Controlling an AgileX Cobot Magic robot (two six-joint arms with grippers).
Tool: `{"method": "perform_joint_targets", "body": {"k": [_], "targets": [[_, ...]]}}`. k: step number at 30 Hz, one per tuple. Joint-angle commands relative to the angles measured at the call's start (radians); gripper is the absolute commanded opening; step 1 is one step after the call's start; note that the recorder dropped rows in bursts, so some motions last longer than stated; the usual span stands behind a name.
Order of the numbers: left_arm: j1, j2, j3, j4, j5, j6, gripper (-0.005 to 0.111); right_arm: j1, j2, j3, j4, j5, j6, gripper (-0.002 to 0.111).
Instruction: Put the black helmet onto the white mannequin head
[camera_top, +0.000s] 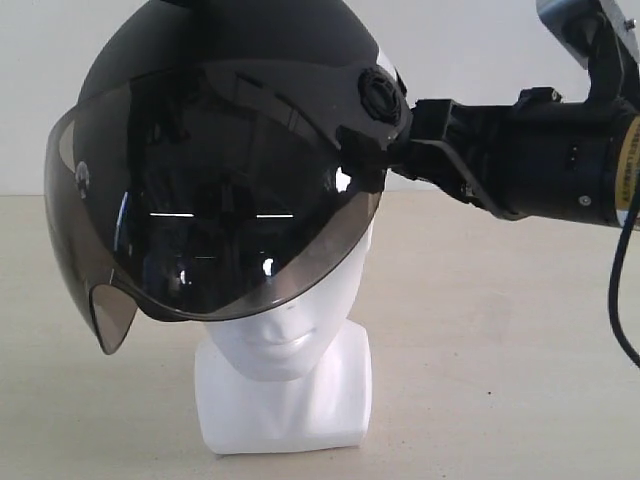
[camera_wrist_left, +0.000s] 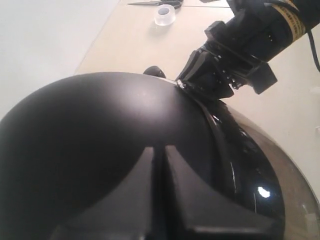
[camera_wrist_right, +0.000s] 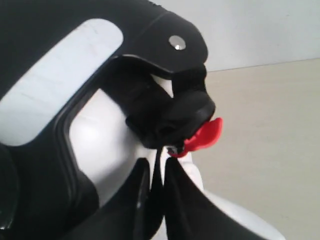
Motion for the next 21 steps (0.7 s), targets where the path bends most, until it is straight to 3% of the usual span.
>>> {"method": "perform_joint_targets", "body": {"k": [1, 11, 21], "targets": [[-0.007, -0.001, 0.009, -0.017, 0.002, 0.009, 0.004, -0.001, -0.043, 0.003, -0.028, 0.105, -0.003, 0.011], [-0.007, -0.001, 0.009, -0.018, -0.007, 0.009, 0.004, -0.001, -0.167, 0.003, -0.058, 0.259, -0.001, 0.011], [-0.007, -0.001, 0.009, -0.018, -0.039, 0.009, 0.004, -0.001, -0.214, 0.003, -0.123, 0.276, -0.007, 0.011]]}}
